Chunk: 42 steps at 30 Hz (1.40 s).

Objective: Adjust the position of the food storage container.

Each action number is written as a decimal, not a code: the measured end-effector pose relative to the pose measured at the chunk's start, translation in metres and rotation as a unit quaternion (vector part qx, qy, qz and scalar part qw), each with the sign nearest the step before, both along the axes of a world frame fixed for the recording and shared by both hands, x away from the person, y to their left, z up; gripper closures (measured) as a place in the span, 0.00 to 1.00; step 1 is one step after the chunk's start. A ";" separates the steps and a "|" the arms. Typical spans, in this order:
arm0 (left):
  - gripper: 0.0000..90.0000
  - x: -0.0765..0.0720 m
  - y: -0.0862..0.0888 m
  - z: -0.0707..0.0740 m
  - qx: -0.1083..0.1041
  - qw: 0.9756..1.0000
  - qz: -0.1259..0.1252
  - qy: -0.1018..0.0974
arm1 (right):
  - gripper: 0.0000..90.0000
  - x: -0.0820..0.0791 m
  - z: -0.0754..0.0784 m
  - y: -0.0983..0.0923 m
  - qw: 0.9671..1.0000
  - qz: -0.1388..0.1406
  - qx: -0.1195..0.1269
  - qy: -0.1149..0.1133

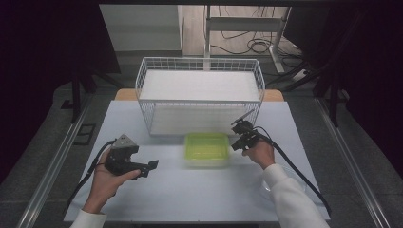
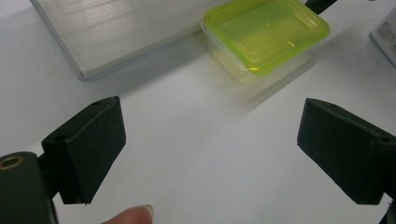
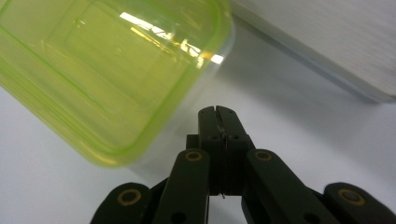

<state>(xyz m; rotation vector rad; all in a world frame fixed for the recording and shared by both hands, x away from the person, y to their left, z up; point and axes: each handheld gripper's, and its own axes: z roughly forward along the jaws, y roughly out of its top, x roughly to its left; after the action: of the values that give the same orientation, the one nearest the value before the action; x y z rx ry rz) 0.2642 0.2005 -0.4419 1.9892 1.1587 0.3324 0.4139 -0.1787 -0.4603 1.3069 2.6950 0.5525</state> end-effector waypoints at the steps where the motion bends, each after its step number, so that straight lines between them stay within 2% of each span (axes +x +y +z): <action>1: 0.08 0.000 0.001 0.000 0.000 1.000 0.000 0.000 | 0.99 -0.001 0.003 -0.003 1.000 -0.005 -0.002 -0.002; 3: 0.08 0.000 0.002 0.000 -0.001 1.000 0.002 -0.001 | 0.99 -0.003 0.012 -0.014 1.000 -0.007 0.000 -0.015; 7: 0.08 0.000 0.002 0.001 -0.005 1.000 0.003 0.000 | 0.99 -0.008 0.029 -0.045 0.999 -0.036 0.007 -0.030; 11: 0.08 0.000 0.002 0.001 -0.011 1.000 0.004 0.003 | 0.99 -0.019 0.039 -0.080 0.997 -0.064 0.026 -0.039; 14: 0.08 0.000 0.001 0.001 -0.019 1.000 0.003 0.004 | 0.99 -0.030 0.045 -0.104 0.995 -0.080 0.043 -0.046; 17: 0.08 0.001 0.001 0.001 -0.018 1.000 0.004 0.006 | 0.99 -0.044 0.050 -0.126 0.993 -0.093 0.055 -0.051; 21: 0.08 0.001 -0.001 0.000 -0.016 1.000 0.004 0.008 | 0.99 -0.069 0.058 -0.145 0.990 -0.102 0.067 -0.069; 24: 0.08 0.002 -0.002 -0.001 -0.018 1.000 0.003 0.010 | 0.98 -0.088 0.063 -0.147 0.989 -0.088 0.095 -0.075; 28: 0.08 0.002 -0.003 0.000 -0.029 0.999 -0.003 0.013 | 0.98 -0.113 0.068 -0.136 0.987 -0.060 0.122 -0.083; 32: 0.08 0.001 -0.004 0.000 -0.028 1.000 -0.003 0.013 | 0.97 -0.125 0.066 -0.120 0.987 -0.035 0.131 -0.083; 37: 0.08 0.002 -0.005 -0.001 -0.029 0.999 -0.006 0.014 | 0.93 -0.128 0.062 -0.101 0.988 -0.016 0.128 -0.080; 39: 0.08 0.003 -0.005 -0.002 -0.027 1.000 -0.007 0.014 | 0.84 -0.127 0.060 -0.094 0.989 -0.014 0.128 -0.078; 42: 0.08 0.005 -0.005 -0.003 -0.029 0.999 -0.010 0.013 | 0.62 -0.127 0.056 -0.082 0.988 -0.014 0.130 -0.077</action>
<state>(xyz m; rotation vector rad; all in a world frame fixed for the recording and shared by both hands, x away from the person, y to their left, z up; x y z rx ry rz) 0.2692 0.1956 -0.4445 1.9593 1.1501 0.2607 0.2873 -0.2609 -0.4045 1.2932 2.5401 0.9855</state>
